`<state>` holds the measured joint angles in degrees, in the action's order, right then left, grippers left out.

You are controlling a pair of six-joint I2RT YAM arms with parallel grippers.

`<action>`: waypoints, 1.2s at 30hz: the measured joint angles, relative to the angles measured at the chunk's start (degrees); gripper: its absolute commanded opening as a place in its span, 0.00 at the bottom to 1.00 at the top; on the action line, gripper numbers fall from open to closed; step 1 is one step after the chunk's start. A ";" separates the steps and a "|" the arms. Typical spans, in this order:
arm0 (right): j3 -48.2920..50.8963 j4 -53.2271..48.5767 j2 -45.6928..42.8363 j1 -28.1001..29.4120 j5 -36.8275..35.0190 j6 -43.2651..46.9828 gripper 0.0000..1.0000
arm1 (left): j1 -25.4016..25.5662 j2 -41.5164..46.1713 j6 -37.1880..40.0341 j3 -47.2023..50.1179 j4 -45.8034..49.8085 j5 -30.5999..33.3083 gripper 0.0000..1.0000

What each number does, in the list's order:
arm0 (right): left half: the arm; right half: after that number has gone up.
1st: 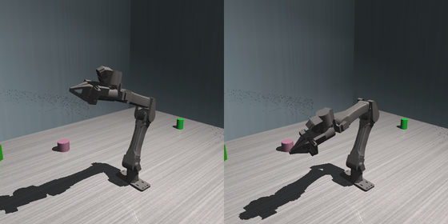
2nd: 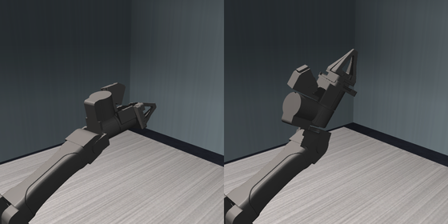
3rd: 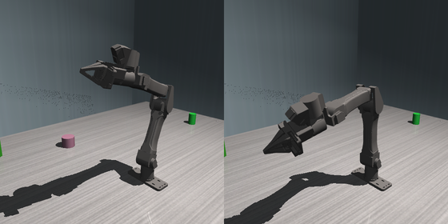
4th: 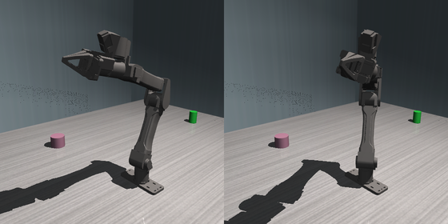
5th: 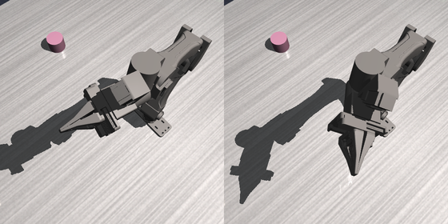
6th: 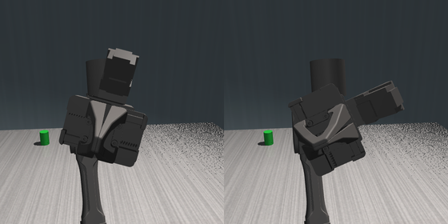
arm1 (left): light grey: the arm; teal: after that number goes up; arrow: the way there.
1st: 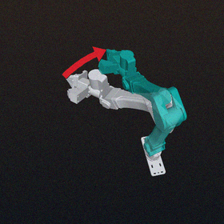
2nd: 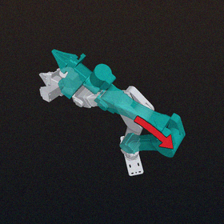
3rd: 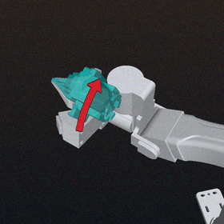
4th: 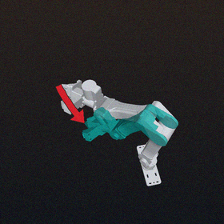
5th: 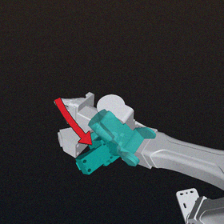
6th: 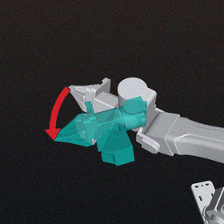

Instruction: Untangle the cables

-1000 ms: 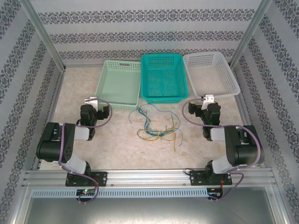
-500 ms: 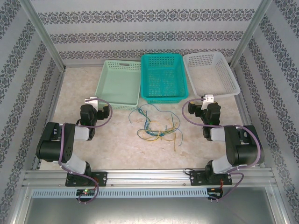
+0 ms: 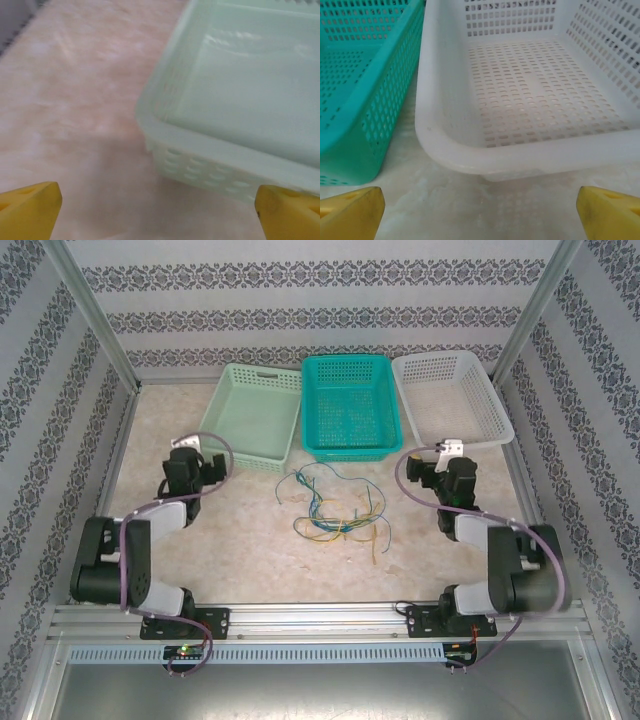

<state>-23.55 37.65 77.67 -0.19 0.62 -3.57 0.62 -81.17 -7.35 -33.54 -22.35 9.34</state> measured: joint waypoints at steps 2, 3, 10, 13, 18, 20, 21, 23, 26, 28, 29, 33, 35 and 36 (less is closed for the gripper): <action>-2.05 -5.88 -5.25 -0.04 -0.22 -1.79 0.97 | 0.00 5.07 -3.34 -1.70 4.61 2.69 1.00; -3.02 -8.44 -7.65 -0.04 -0.28 -2.75 0.96 | 0.00 8.02 -4.94 -1.68 6.71 3.80 1.00; -10.36 -28.24 -16.00 3.50 -0.28 -8.48 0.90 | 0.00 17.27 -12.68 -1.51 21.14 5.62 1.00; -16.55 -36.81 -14.38 4.90 -0.02 -10.40 0.86 | 0.00 16.41 -12.96 -2.64 26.03 3.39 0.99; -28.76 -46.29 -6.51 6.97 0.17 -12.85 0.83 | 0.17 7.82 -9.07 -16.04 31.67 -6.49 0.99; -33.57 -48.74 -2.60 8.70 0.07 -13.03 0.82 | 1.01 3.74 -6.47 -22.77 32.50 -9.57 0.99; -36.24 -50.18 -0.22 9.86 -0.17 -13.03 0.82 | 1.99 2.12 -4.90 -25.22 32.59 -10.67 0.99; -40.28 -52.72 3.43 11.28 -0.72 -13.07 0.81 | 4.90 0.04 -1.84 -28.02 32.85 -12.26 0.99; -44.41 -56.48 7.39 11.93 -1.09 -13.29 0.79 | 9.38 -2.89 2.10 -30.56 35.41 -14.45 0.97; -47.47 -59.60 10.16 11.91 -1.18 -13.25 0.76 | 11.37 -6.43 4.20 -33.31 37.86 -16.28 0.92; -49.09 -61.07 11.47 11.91 -1.20 -13.27 0.75 | 11.89 -8.26 4.96 -34.84 39.01 -16.96 0.90; -56.87 -67.21 18.01 11.91 -1.18 -13.33 0.73 | 13.31 -17.09 7.19 -41.72 43.82 -19.45 0.85; -58.31 -69.02 19.78 11.93 -1.16 -13.73 0.72 | 13.70 -19.91 7.48 -43.43 45.33 -20.09 0.85; -58.36 -69.77 20.24 11.93 -1.16 -13.97 0.72 | 13.94 -21.27 7.61 -44.13 46.21 -20.33 0.85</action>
<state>-81.91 -32.12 97.91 11.75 -0.54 -17.54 14.57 -102.43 0.25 -77.67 23.86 -10.98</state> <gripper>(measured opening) 0.726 0.852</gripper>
